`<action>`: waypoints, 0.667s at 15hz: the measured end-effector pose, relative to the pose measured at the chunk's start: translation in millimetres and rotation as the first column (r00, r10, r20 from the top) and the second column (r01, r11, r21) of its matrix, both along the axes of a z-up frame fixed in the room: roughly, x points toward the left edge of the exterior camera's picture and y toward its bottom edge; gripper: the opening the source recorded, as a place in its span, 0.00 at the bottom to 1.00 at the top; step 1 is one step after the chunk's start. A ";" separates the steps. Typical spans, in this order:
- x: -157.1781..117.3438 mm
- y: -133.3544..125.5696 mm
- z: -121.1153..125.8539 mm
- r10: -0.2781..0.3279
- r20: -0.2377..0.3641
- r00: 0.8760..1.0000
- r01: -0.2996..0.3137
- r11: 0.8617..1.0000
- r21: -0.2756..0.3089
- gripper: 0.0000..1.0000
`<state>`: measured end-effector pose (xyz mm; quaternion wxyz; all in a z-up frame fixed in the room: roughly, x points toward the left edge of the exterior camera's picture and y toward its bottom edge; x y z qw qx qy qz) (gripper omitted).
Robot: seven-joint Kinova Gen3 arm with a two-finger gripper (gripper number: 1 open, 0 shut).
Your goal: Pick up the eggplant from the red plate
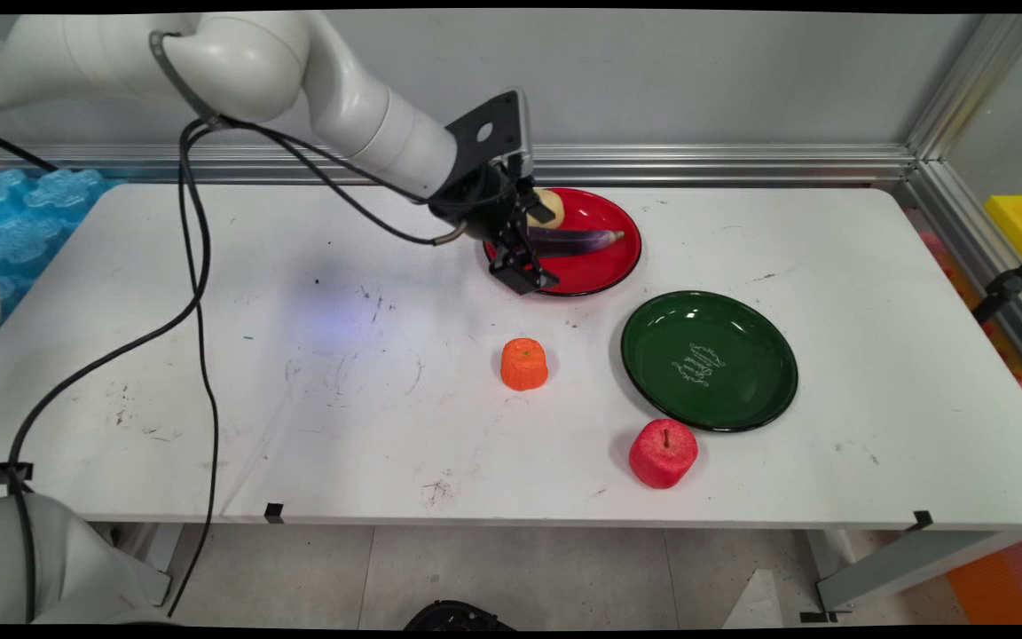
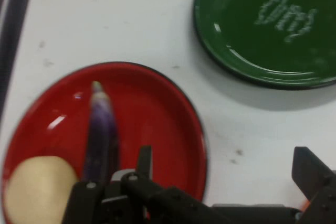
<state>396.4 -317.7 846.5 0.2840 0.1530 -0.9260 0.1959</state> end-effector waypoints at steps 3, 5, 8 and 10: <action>-5.6 -13.8 0.4 -0.003 0.026 1.000 0.003 1.000 -0.030 1.00; -8.5 -20.6 -0.1 -0.001 0.034 0.999 0.003 0.999 -0.042 1.00; -10.1 -29.4 -1.2 0.007 0.047 0.999 -0.004 0.998 -0.059 1.00; -10.4 -36.0 -2.1 0.012 0.057 0.998 -0.008 0.997 -0.072 1.00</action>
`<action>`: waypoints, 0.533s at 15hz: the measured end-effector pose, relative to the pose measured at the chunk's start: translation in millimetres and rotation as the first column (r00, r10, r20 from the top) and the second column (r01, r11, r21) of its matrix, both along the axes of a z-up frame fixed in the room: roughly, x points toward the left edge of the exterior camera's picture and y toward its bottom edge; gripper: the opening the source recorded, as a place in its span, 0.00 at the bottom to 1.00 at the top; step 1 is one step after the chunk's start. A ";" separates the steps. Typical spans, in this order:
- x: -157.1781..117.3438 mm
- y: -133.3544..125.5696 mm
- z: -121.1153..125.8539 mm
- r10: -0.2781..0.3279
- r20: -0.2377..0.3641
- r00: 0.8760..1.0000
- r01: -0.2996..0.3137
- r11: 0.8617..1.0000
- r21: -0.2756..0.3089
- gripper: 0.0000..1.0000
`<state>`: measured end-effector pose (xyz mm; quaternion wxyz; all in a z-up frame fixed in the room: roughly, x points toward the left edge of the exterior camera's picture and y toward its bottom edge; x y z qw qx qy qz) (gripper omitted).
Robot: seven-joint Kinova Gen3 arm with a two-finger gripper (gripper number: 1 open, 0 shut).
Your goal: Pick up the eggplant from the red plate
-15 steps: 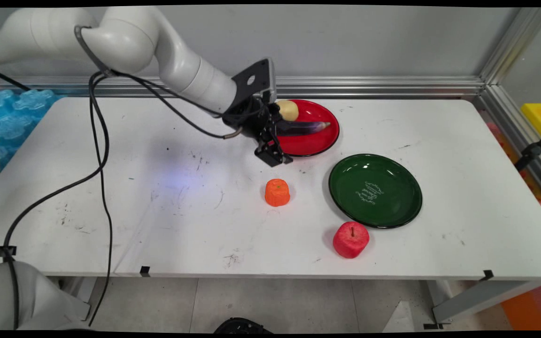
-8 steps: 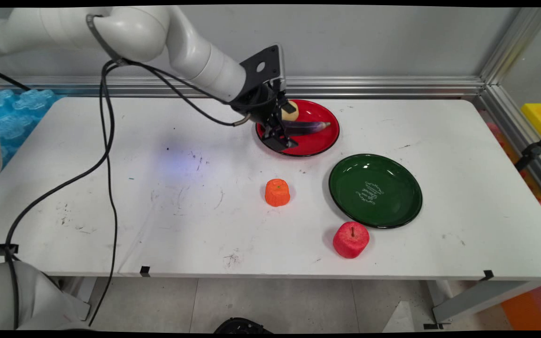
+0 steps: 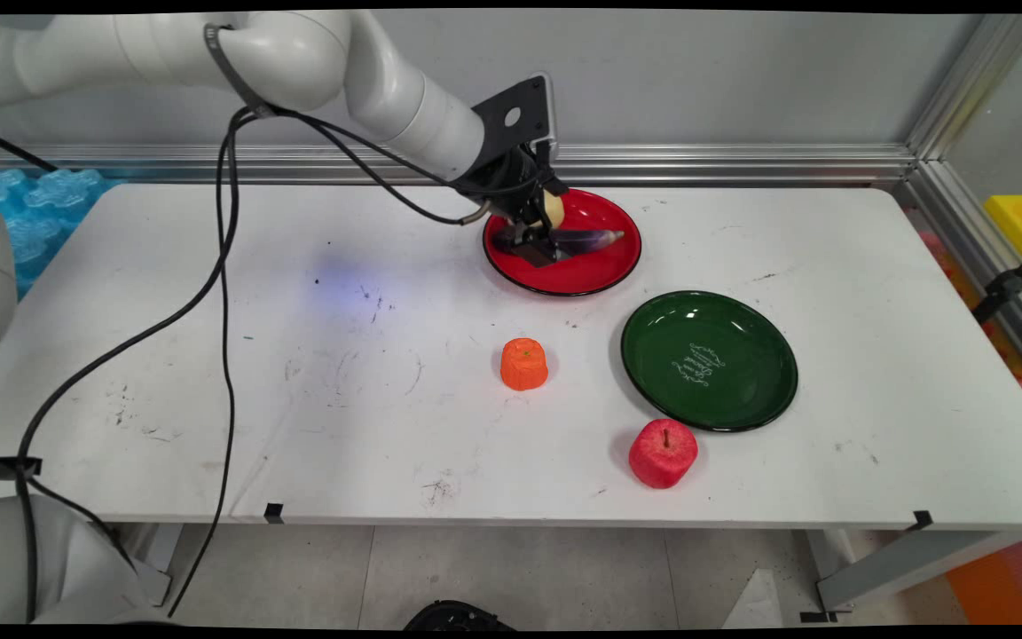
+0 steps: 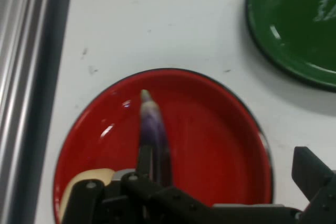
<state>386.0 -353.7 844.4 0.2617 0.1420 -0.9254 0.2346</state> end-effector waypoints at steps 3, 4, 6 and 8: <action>-0.4 -10.6 -2.0 0.005 0.015 1.000 -0.004 1.000 -0.018 1.00; -0.8 -13.2 -2.6 0.005 0.018 1.000 -0.004 1.000 -0.021 1.00; -2.0 -20.1 -4.6 0.002 0.026 1.000 -0.001 1.000 -0.029 1.00; -3.6 -27.2 -7.0 -0.004 0.033 0.999 0.005 0.999 -0.033 1.00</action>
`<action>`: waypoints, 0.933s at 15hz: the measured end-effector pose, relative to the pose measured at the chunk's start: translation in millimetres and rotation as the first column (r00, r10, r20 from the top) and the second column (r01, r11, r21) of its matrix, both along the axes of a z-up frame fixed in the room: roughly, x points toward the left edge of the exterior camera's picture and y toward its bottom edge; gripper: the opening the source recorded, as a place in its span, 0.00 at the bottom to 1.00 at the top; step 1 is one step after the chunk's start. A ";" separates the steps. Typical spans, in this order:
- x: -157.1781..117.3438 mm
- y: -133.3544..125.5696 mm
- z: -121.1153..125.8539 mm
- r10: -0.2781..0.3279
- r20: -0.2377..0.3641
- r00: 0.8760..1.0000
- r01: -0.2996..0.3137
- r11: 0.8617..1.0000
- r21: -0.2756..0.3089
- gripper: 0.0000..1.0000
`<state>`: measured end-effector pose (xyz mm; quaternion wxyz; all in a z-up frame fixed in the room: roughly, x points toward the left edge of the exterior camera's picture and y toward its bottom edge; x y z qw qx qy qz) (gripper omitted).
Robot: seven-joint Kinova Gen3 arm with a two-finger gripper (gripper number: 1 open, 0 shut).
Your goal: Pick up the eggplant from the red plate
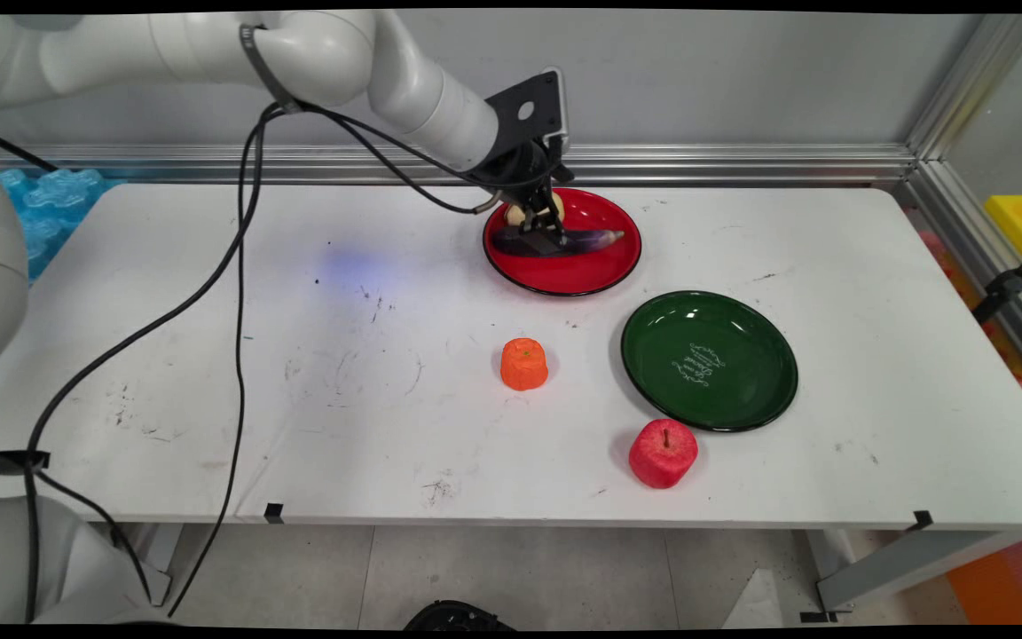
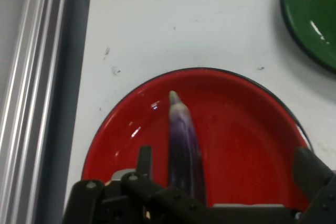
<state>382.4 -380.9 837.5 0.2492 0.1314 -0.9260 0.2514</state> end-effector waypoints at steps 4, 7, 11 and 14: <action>-3.4 -15.0 -6.2 -0.020 0.014 1.000 0.020 1.000 0.005 1.00; -4.6 -28.3 -12.3 -0.036 0.026 0.999 0.036 0.999 0.018 1.00; -4.5 -45.0 -20.5 -0.047 0.033 0.998 0.046 0.998 0.044 1.00; -2.6 -56.2 -25.7 -0.048 0.036 0.998 0.046 0.997 0.064 1.00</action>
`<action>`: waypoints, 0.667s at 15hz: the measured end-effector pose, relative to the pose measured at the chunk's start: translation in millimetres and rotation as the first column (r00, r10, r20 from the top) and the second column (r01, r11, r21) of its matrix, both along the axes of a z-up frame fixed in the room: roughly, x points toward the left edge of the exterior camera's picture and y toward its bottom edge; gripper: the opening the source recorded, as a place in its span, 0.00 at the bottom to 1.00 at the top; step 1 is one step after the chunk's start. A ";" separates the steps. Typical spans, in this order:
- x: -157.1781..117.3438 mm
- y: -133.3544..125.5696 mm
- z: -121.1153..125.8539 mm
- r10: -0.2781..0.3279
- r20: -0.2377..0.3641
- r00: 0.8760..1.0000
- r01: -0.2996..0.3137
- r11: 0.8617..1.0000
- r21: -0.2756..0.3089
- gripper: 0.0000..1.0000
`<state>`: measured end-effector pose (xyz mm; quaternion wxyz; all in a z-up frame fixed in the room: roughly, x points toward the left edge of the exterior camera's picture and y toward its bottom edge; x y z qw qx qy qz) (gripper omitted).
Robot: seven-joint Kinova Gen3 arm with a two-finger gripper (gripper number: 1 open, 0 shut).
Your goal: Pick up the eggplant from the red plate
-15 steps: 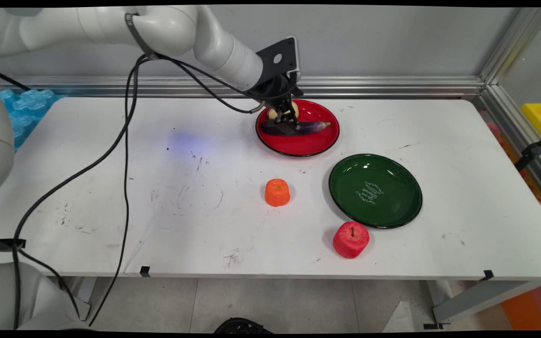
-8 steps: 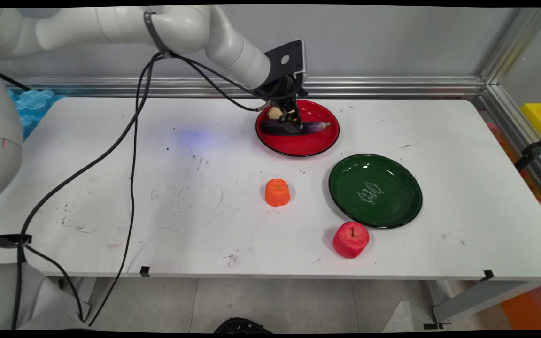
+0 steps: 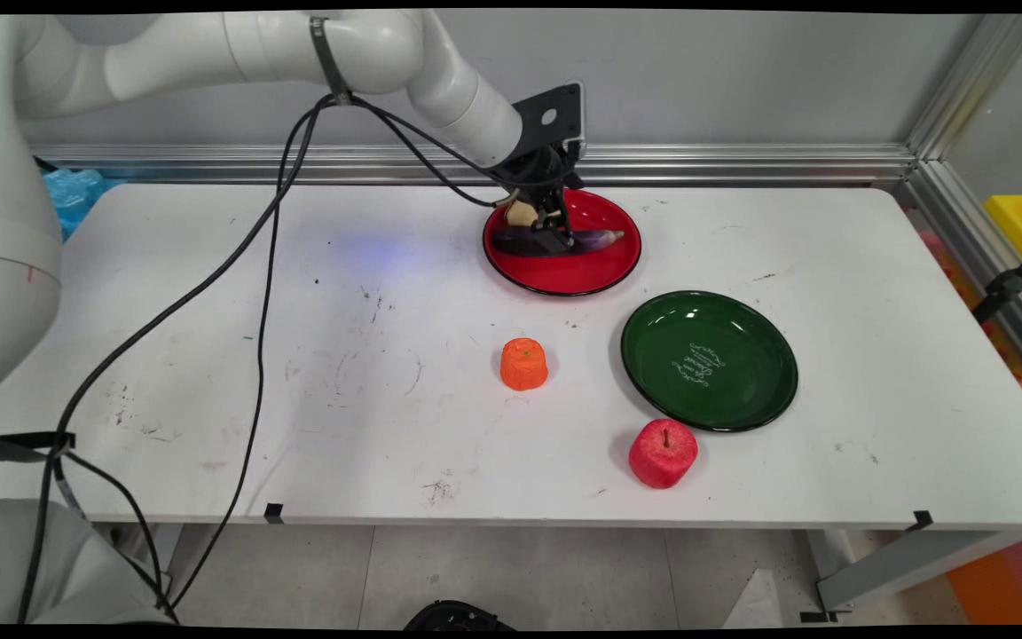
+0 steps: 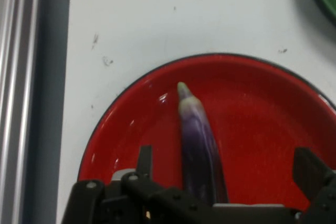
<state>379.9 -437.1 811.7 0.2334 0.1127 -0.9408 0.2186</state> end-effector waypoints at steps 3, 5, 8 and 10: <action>4.0 -11.0 -5.3 0.004 0.002 1.000 -0.004 1.000 0.021 1.00; 7.3 -17.3 -8.6 0.008 0.000 1.000 -0.008 0.999 0.036 1.00; 13.0 -26.4 -14.6 0.017 -0.003 1.000 -0.016 0.998 0.058 1.00; 15.7 -29.9 -18.0 0.022 -0.007 1.000 -0.022 0.997 0.070 1.00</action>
